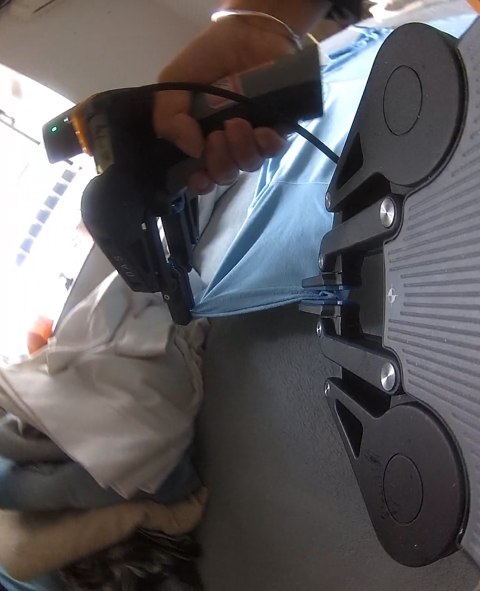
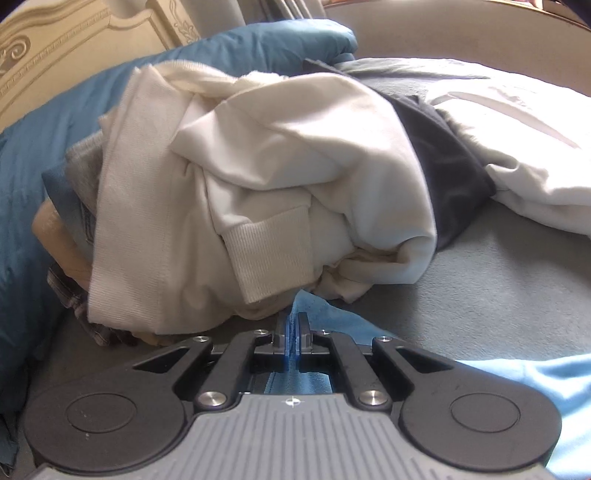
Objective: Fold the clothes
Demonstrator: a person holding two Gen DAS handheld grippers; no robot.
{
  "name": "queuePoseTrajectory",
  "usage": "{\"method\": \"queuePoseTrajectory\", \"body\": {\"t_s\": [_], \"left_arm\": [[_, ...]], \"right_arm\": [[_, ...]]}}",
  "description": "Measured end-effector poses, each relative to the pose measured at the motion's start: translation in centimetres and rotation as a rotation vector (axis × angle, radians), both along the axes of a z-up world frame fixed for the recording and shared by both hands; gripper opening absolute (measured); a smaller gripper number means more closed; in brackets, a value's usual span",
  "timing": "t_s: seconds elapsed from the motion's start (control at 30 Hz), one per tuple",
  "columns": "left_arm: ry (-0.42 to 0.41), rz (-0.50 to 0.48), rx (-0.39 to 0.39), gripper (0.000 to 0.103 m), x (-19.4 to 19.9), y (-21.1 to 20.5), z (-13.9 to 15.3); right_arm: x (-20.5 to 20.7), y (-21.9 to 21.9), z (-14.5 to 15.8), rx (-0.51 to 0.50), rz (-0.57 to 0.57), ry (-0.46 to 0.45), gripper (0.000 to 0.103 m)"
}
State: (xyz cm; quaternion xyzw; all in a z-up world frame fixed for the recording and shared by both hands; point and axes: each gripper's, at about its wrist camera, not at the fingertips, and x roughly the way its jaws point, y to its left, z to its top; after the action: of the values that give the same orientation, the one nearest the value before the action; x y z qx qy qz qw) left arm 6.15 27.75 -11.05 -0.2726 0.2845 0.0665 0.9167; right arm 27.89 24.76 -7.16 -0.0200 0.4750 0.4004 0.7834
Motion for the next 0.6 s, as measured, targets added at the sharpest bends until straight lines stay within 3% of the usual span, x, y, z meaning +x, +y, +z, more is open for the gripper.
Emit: {"method": "queuePoseTrajectory", "body": {"t_s": [0.33,0.47,0.6], "left_arm": [[0.064,0.025,-0.084,0.002,-0.2,1.2,-0.8],[0.086,0.048,-0.106,0.002,-0.3,1.8,-1.4],[0.097,0.059,-0.110,0.002,-0.5,2.2,-1.6]], "right_arm": [[-0.3,3.2,-3.0,0.062,0.057,0.030,0.000],[1.3,0.4,-0.2,0.133,0.067,0.034,0.001],[4.5,-4.5,2.9,0.052,0.053,-0.061,0.002]]}}
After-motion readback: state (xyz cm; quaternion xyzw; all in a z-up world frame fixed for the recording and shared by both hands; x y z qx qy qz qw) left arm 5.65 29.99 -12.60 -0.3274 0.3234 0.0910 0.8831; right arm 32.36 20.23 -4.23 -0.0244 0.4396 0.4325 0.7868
